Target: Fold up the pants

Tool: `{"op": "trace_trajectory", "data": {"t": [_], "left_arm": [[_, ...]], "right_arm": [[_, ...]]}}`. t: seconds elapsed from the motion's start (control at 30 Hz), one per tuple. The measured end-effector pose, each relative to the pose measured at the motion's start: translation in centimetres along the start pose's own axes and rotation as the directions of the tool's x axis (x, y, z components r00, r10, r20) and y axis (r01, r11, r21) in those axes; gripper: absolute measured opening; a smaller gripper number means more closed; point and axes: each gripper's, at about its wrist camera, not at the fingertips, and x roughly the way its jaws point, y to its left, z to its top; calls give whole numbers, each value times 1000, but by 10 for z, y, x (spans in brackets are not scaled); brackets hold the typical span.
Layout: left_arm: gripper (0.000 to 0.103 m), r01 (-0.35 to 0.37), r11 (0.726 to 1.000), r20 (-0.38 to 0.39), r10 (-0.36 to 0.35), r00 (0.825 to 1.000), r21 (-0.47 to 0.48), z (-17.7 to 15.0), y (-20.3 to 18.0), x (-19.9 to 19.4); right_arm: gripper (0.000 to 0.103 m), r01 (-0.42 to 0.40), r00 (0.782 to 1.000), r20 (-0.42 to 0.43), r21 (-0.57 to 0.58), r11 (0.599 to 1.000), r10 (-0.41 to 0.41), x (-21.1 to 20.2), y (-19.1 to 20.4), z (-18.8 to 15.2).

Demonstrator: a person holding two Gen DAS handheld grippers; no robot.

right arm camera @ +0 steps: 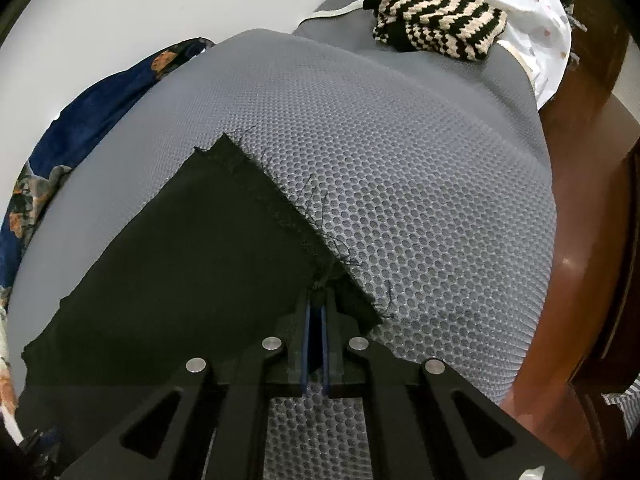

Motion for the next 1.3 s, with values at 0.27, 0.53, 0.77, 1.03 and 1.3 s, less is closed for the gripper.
{"op": "trace_trajectory", "data": {"t": [0.27, 0.53, 0.77, 1.03, 1.3], "left_arm": [[43, -55, 995, 38, 58, 998, -89, 11, 27, -7], [43, -53, 985, 95, 69, 993, -162, 16, 43, -23], [43, -85, 976, 94, 106, 990, -203, 27, 51, -25], [43, -100, 969, 75, 120, 990, -228, 37, 56, -21], [43, -105, 963, 80, 128, 989, -247, 43, 57, -19]], "right_arm": [[18, -126, 990, 52, -46, 991, 128, -17, 10, 36], [18, -305, 951, -106, -184, 935, 289, 26, 65, 96], [21, -323, 938, -202, -209, 923, 283, 67, 74, 135], [22, -372, 914, -257, -222, 901, 314, 86, 75, 139], [6, -368, 920, -264, -320, 873, 291, 85, 91, 130]]}}
